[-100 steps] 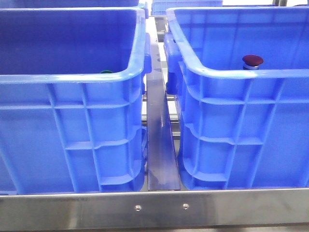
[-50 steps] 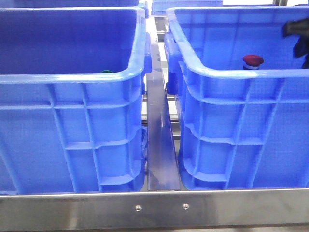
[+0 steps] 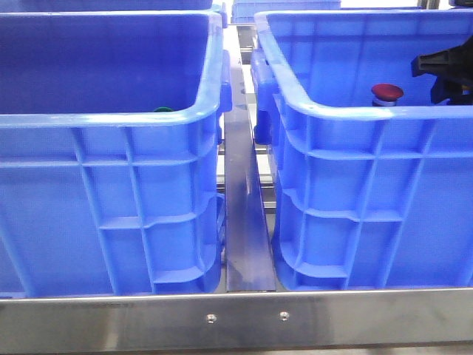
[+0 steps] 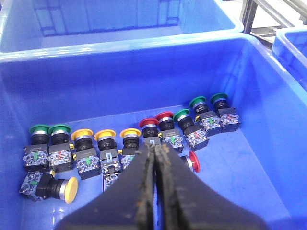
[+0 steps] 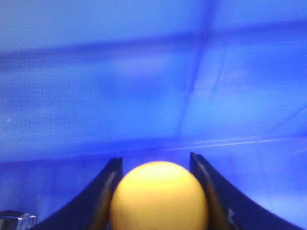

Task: Pick red and yellow buttons and place in box
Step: 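Lower the yellow button into the bin beside the red button and release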

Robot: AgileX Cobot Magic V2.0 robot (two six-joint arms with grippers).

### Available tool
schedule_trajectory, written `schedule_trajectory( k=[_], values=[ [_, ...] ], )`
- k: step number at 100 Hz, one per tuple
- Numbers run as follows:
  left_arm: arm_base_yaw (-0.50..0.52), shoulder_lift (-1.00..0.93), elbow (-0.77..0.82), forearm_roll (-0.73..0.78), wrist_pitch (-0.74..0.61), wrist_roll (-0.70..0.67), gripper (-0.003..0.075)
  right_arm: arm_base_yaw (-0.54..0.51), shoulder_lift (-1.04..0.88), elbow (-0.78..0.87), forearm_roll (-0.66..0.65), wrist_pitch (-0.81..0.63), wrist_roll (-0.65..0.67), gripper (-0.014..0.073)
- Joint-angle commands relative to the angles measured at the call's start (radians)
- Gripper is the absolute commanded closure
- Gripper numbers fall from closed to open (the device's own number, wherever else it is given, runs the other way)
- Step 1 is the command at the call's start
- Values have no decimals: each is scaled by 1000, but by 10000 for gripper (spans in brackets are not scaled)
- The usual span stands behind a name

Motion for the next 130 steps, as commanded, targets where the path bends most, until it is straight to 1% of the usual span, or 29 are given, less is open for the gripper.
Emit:
schedule_trajectory(
  k=[1,48,60,67,84,93,100,116,130],
  values=[
    [1,0,-25,-18,-77,-8,741,-6,-43,-29,1,-15,-13,412],
    [1,0,-25,-18,-77,-8,741,-9,-43,53,3,-20,-14,409],
    [1,0,-25,-18,-77,-8,741,-9,-43,55,40,-18,-14,396],
    [1,0,-25,-18,-77,-8,741,-9,-46,55,47,-15,-14,341],
    [1,0,-25,-18,-77,-8,741,-9,-74,55,47,-15,-14,85],
    [1,0,-25,-18,-77,-8,741,-9,-103,55,47,-20,-14,-4],
    [1,0,-25,-18,-77,-8,741,-9,-131,55,47,-16,-14,-33],
    [1,0,-25,-18,-77,-8,741,-9,-221,71,57,-2,-14,-32],
    [1,0,-25,-18,-77,-8,741,-9,-336,122,65,-2,-14,-32]
  ],
)
